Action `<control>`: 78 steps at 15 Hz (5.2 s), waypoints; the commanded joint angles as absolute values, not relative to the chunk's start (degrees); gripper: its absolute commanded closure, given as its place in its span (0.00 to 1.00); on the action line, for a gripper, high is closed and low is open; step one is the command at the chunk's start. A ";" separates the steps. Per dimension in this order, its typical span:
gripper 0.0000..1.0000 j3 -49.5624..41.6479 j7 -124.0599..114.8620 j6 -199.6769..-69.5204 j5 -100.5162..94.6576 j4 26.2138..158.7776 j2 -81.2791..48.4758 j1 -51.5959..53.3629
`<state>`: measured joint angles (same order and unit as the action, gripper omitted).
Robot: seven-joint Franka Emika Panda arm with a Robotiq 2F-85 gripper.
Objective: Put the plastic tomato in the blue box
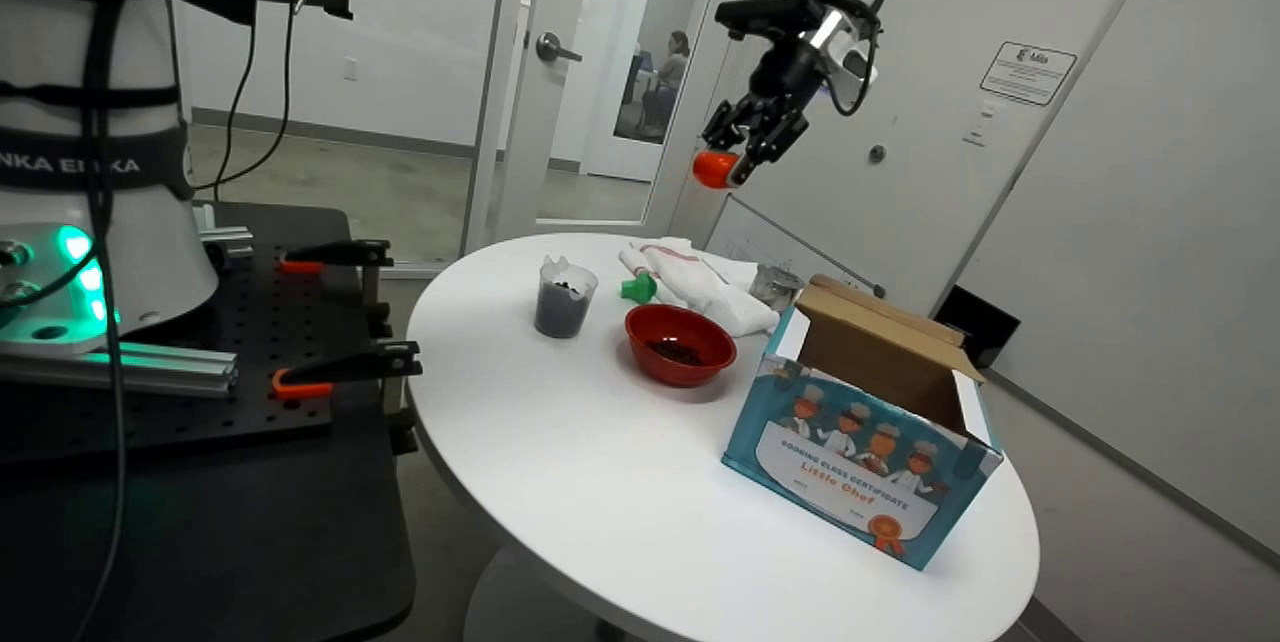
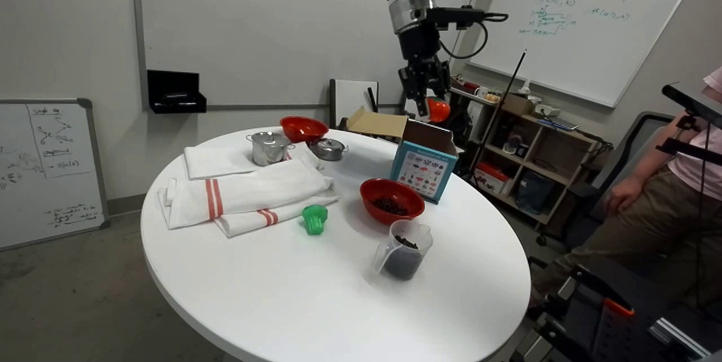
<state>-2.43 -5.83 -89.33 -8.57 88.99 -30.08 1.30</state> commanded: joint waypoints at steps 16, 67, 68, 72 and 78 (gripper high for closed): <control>0.62 -2.37 -11.65 -86.03 -7.03 78.36 -42.06 3.89; 0.62 -12.57 -36.02 -91.36 23.45 81.69 -36.78 -16.80; 0.62 -12.71 -37.37 -92.13 24.13 82.01 -36.59 -17.11; 0.62 -12.96 -42.12 -93.65 25.34 82.36 -36.43 -17.61; 0.37 -12.59 -43.26 -92.12 24.17 79.38 -38.74 -18.07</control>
<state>-12.77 -43.22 -92.33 24.29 79.72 -38.59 -17.85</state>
